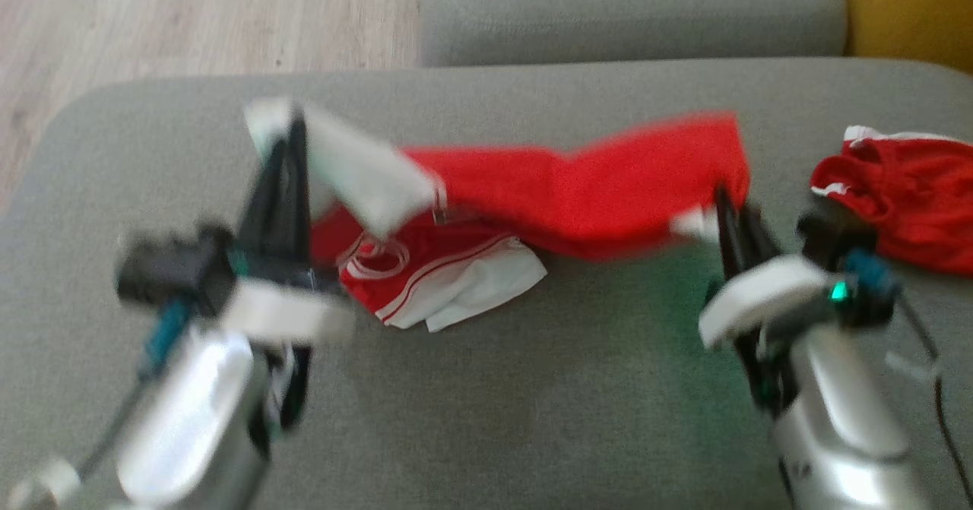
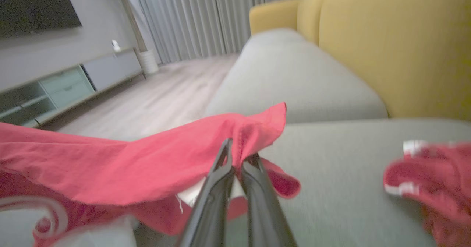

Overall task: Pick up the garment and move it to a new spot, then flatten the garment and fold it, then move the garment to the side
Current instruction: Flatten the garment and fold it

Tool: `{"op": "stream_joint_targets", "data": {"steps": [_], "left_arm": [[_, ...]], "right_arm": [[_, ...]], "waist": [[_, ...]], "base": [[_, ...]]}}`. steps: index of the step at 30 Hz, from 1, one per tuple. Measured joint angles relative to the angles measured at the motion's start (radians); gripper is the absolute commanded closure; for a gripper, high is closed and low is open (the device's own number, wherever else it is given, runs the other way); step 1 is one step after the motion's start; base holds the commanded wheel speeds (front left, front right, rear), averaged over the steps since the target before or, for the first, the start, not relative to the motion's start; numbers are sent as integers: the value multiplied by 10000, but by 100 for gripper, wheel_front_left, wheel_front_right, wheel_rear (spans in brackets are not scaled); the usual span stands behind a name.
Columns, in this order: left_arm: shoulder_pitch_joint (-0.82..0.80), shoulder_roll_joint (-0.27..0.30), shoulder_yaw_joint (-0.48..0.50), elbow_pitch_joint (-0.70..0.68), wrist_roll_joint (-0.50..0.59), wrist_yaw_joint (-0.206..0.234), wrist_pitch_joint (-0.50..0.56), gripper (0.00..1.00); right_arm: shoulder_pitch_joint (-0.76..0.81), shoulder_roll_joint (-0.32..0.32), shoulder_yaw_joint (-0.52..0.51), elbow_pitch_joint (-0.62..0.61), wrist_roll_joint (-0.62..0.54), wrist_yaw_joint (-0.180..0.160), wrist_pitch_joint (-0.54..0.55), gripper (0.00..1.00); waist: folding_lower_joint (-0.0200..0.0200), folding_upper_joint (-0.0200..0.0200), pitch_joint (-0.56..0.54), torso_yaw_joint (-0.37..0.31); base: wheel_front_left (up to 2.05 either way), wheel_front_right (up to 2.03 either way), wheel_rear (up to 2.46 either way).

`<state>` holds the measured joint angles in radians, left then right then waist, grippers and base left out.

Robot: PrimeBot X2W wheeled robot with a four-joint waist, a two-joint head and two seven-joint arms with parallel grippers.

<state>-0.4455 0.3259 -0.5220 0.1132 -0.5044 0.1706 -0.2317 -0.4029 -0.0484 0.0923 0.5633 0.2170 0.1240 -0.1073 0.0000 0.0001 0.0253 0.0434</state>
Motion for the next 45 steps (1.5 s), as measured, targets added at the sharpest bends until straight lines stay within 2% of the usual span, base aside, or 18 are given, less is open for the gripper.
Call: {"op": "stream_joint_targets", "data": {"steps": [5, 10, 11, 12, 13, 14, 15, 26, 34, 45], "left_arm": [[1864, -213, -46, 130, -253, 286, -88, 100], [2831, -420, 54, 316, -362, 408, -174, 100], [2959, -483, 90, 372, -401, 408, -174, 100], [3081, -539, 125, 412, -416, 407, -174, 100], [3197, -596, 173, 418, -416, 407, -174, 100], [3305, -654, 267, 416, -412, 405, -176, 100], [3397, -702, 372, 414, -399, 403, -176, 100], [4425, -988, 1229, 360, -31, 217, -176, 100], [4594, -1183, 1735, 355, 337, -19, -176, 100], [4645, -1419, 2065, 357, 694, -249, -176, 100]], "right_arm": [[790, 4, -134, 1116, -194, 0, -311, 100], [850, 4, -412, 1904, -408, 0, -721, 100], [850, 4, -414, 2019, -408, 0, -798, 89], [849, 4, -412, 2111, -407, 0, -884, 73], [849, 4, -414, 2182, -407, 0, -943, 62], [849, 4, -416, 2230, -395, 0, -1007, 29], [849, 4, -422, 2234, -362, 0, -1062, 0], [1411, 4, -336, 1331, -52, 0, -1317, 0], [2133, 12, 21, 658, 562, 0, -1047, 0], [2176, 13, -255, 963, 629, 0, -594, 0]], "waist": [[0, 0, 409, 45], [1, 0, 699, 36], [0, 0, 728, 32], [0, 0, 752, 29], [0, 0, 769, 29], [0, 0, 782, 30], [0, 0, 790, 31], [-1, 0, 594, -102], [-1, 0, 504, -124], [0, 0, 626, -15]], "base": [[0, 0, 0], [0, 0, 0], [0, 0, 0], [0, 0, 0], [0, 0, 0], [0, 0, 0], [0, 0, 0], [0, 0, 0], [0, 0, 0], [0, 0, 0]]}}
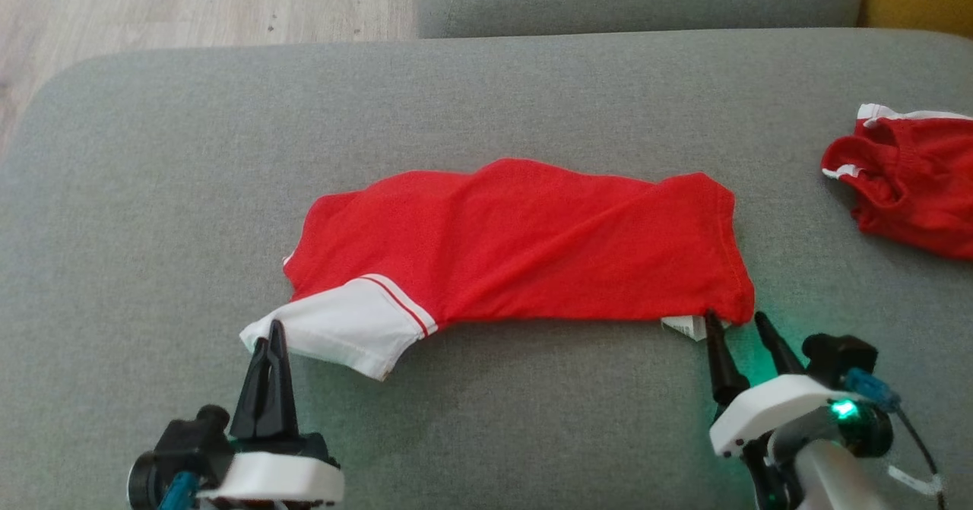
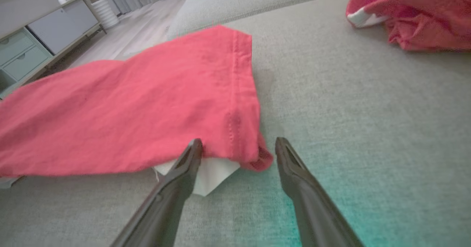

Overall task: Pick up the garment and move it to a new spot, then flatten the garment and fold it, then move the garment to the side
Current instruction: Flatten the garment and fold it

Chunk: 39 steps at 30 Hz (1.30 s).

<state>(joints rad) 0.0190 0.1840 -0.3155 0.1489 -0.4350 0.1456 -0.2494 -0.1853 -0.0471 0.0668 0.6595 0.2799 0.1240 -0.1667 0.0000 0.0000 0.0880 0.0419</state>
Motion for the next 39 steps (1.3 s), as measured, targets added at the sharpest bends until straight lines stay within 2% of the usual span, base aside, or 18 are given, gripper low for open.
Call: {"op": "stream_joint_targets", "data": {"steps": [5, 13, 28, 32, 37, 39], "left_arm": [[0, -65, 123, 15, 144, -67, 0, 100], [1, -132, 268, 52, 240, -198, 0, 100], [26, -297, 477, 86, 399, -326, 0, 100], [57, -320, 525, 111, 401, -332, 0, 100], [66, -328, 529, 182, 491, -460, 0, 100], [66, -328, 527, 244, 491, -499, 0, 100]], "right_arm": [[-33, 0, 558, 73, 134, 0, 10, 0], [-5, 0, 1267, -1095, 447, 0, -105, 0], [584, 2, 779, -2575, 102, 0, 451, 0], [575, 2, 548, -2441, 330, 0, 539, 0], [330, 2, 341, -1434, 445, 0, 525, 0], [81, 2, 205, -1049, 447, 0, 502, 11]], "waist": [[0, 0, 41, 50], [0, 0, 7, 31], [0, 0, -69, 36], [0, 0, -106, 30], [0, 0, -173, 91], [0, 0, -206, 147]], "base": [[0, 0, 0], [0, 0, 0], [0, 0, 0], [0, 0, 0], [0, 0, 0], [0, 0, 0]]}}
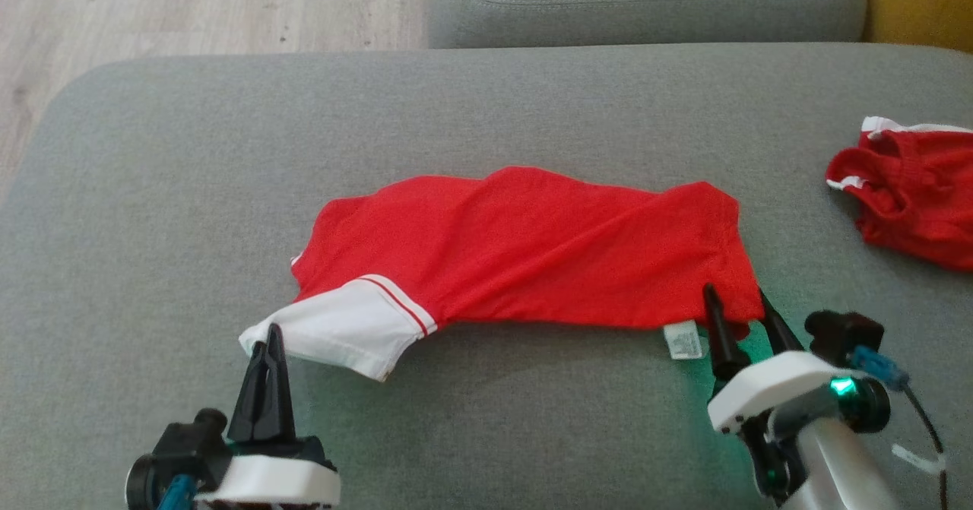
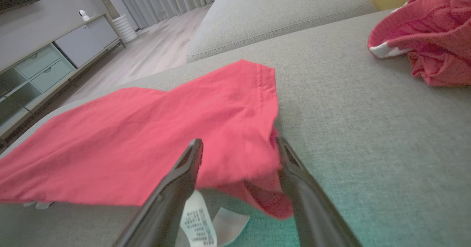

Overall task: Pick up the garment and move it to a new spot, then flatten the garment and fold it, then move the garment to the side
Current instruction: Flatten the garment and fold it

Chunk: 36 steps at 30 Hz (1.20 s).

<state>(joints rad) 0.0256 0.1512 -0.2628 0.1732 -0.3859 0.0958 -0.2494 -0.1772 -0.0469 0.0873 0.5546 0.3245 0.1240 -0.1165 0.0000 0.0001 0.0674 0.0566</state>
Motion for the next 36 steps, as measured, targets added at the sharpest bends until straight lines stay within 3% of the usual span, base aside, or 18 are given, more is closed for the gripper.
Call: {"op": "stream_joint_targets", "data": {"steps": [1, 2, 4, 6, 9, 11, 17, 22, 27, 34, 36], "left_arm": [[0, -2, -2, 27, 0, 0, 0, 100], [1, -2, -2, 38, 0, -2, 0, 100], [4, -4, -4, 54, 2, -2, 0, 100], [5, -13, -6, 73, 2, -4, 0, 100], [27, -21, -6, 81, 2, -4, 0, 100], [34, -27, -6, 81, 2, -4, 0, 100], [35, -40, -4, 75, 17, -4, 0, 100], [36, -29, 48, -261, 194, -4, 0, 100], [25, 44, 136, -1133, 399, -2, -2, 100], [-467, 541, 194, -2792, 809, -88, 36, 100], [-644, 621, 215, -3116, 890, -88, 136, 100]], "right_arm": [[-142, -2, -42, 180, -2, 0, -40, 18], [-286, -2, -67, 343, -2, 0, -69, 51], [-516, 0, -67, 617, 48, 0, -67, 71], [-640, 0, -69, 909, 86, 0, -42, 82], [-641, -2, 6, 1275, 249, 0, 84, 85], [-641, 0, 77, 1419, 267, 0, 105, 100], [-633, 0, 401, 1448, 506, 0, 111, 100], [-525, 0, 500, 533, 792, 0, 96, 100], [-136, -2, 232, -1174, 869, 0, 125, 100], [456, 0, -190, -4387, 1097, 0, 1011, 100], [513, 2, -259, -4819, 1137, 0, 1141, 100]], "waist": [[0, 0, -18, 30], [0, 0, -37, 56], [0, 0, -64, 96], [0, 0, -96, 125], [0, 0, -139, 133], [0, 0, -153, 113], [0, 0, -202, 40], [0, 0, -307, -44], [0, 0, -510, -148], [-1, 0, -922, -282], [0, 0, -980, -297]], "base": [[0, 0, 0], [0, 0, 0], [0, 0, 0], [0, 0, 0], [0, 0, 0], [0, 0, 0], [0, 0, 0], [0, 0, 0], [0, 0, 0], [0, 0, 0], [0, 0, 0]]}}
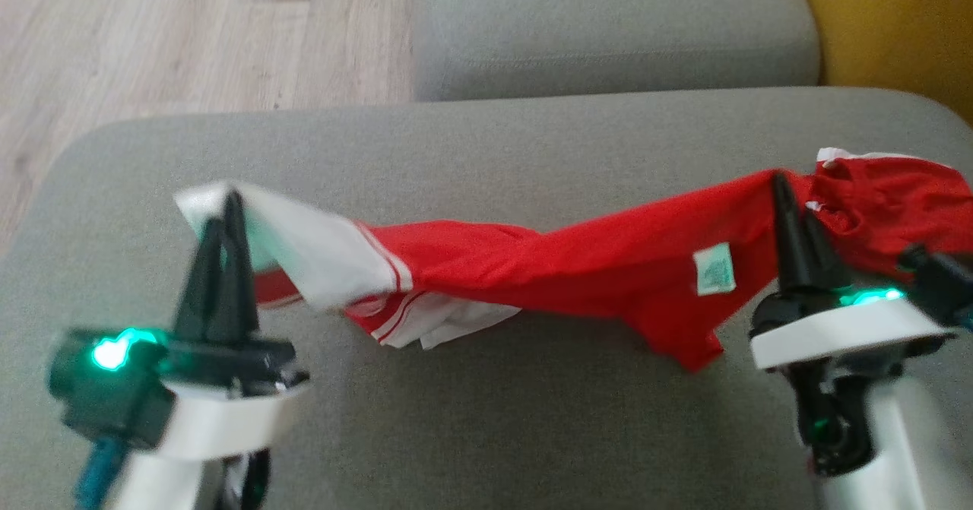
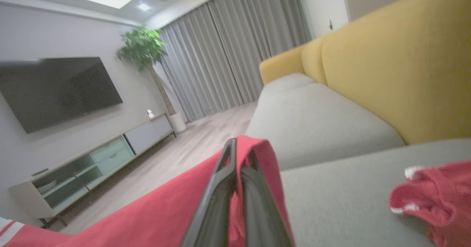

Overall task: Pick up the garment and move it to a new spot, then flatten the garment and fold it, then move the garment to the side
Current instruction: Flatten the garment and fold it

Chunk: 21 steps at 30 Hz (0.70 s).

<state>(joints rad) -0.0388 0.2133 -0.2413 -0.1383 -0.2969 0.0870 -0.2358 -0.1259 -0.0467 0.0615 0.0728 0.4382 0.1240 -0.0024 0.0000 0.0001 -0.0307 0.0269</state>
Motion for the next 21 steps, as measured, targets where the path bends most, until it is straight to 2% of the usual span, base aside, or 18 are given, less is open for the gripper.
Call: {"op": "stream_joint_targets", "data": {"steps": [2, 5, 13, 17, 21], "left_arm": [[-569, 314, 121, -988, 215, -19, 272, 100], [-1085, 721, 217, -1900, 399, -104, 685, 100], [-3084, 1574, 382, -3580, 700, -627, 1973, 100], [-3963, 1708, 376, -3601, 688, -861, 2464, 100], [-4492, 1567, 153, -2619, 224, -1026, 2734, 100]], "right_arm": [[190, 0, -159, -1310, 184, 0, 416, 100], [320, 2, -418, -2497, 180, 0, 857, 100], [306, 4, -849, -5055, -38, 0, 2029, 100], [233, 4, -1137, -5457, -86, 0, 2441, 100], [-269, 4, -1266, -4763, -67, 0, 2694, 100]], "waist": [[0, 0, -191, -46], [0, 0, -381, -105], [-1, 0, -688, -348], [-1, 0, -587, -425], [0, 0, -292, -466]], "base": [[0, 0, 0], [0, 0, 0], [0, 0, 0], [0, 0, 0], [0, 0, 0]]}}
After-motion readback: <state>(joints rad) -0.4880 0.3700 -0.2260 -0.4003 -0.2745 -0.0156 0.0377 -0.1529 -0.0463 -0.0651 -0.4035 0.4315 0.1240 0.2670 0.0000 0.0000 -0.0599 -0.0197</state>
